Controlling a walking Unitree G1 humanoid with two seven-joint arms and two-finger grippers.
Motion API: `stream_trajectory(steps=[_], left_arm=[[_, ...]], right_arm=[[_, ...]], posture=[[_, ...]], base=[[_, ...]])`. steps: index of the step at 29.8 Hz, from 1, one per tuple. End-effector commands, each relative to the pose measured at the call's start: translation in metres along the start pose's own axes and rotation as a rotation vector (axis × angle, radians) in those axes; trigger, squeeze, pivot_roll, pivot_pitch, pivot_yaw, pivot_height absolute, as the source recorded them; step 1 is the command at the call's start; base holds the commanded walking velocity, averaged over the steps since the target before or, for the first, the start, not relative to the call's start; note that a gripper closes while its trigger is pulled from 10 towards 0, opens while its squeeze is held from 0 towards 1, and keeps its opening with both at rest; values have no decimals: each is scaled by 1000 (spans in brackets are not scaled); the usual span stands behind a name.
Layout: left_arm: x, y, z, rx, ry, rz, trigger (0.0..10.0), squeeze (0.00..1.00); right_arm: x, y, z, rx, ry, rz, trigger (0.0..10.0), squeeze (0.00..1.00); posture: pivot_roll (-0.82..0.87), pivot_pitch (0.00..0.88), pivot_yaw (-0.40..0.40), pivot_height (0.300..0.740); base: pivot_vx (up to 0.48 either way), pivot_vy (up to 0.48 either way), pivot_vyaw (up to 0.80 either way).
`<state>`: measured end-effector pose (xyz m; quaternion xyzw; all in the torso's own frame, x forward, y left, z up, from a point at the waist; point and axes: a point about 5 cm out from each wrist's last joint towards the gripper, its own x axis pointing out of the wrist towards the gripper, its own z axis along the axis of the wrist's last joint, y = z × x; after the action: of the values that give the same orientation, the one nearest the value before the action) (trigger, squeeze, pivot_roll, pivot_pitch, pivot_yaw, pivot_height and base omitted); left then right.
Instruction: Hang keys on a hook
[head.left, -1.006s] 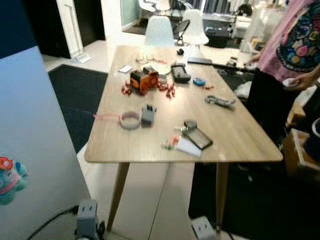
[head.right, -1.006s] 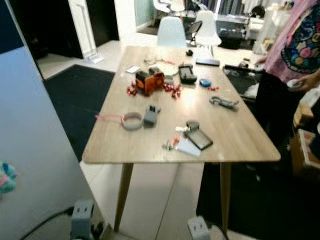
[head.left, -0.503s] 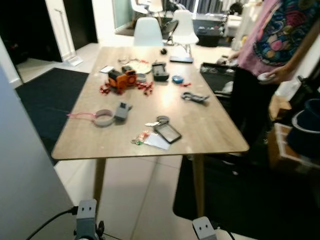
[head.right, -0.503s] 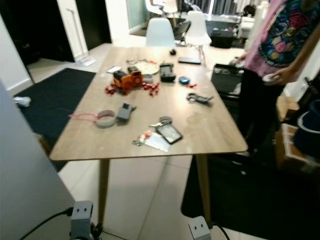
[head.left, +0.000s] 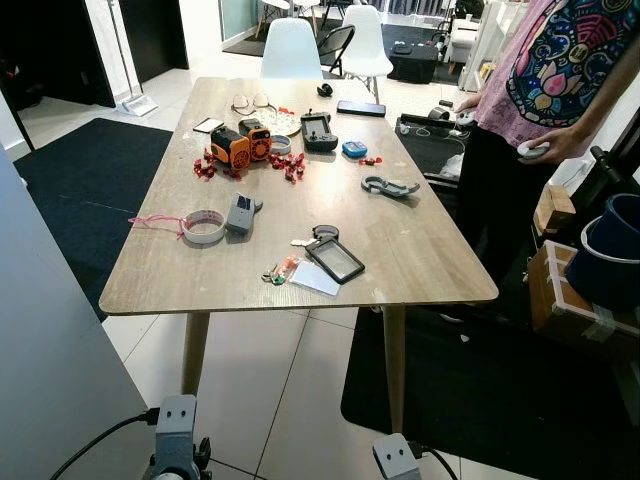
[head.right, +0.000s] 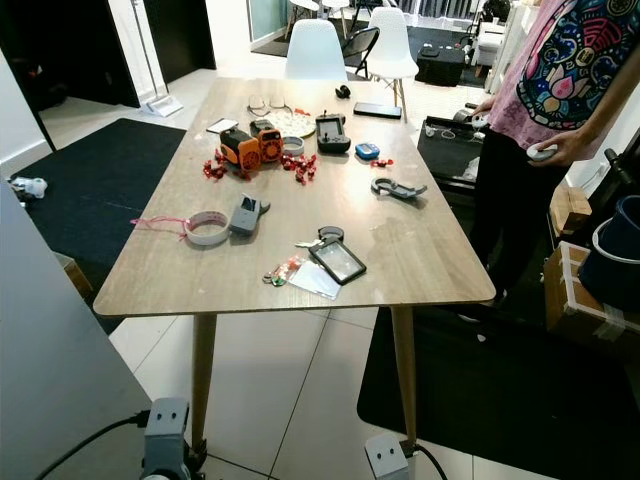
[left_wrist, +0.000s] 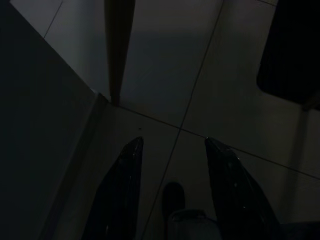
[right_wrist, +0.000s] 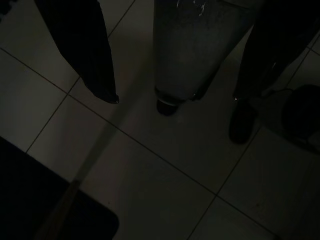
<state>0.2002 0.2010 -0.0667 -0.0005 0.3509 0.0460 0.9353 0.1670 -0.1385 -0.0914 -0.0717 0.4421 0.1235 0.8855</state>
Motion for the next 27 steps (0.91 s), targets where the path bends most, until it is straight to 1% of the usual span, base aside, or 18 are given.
stream_trajectory(steps=[1,14,27], left_arm=[[0,-1,0,13,5,1,10000,0],[-2,3,-1,-13,-14,19,10000,0],[-1,0,0,-20,-20,3,10000,0]], right_arm=[[0,-3,-1,11,10,-10,10000,0],[0,-4,1,-4,13,-11,10000,0],[1,-5,3,-10,13,-12,10000,0]], posture=[[53,31,-24,740],[49,25,-26,740],[51,13,-25,740]], base=[[0,0,0],[0,0,0],[0,0,0]])
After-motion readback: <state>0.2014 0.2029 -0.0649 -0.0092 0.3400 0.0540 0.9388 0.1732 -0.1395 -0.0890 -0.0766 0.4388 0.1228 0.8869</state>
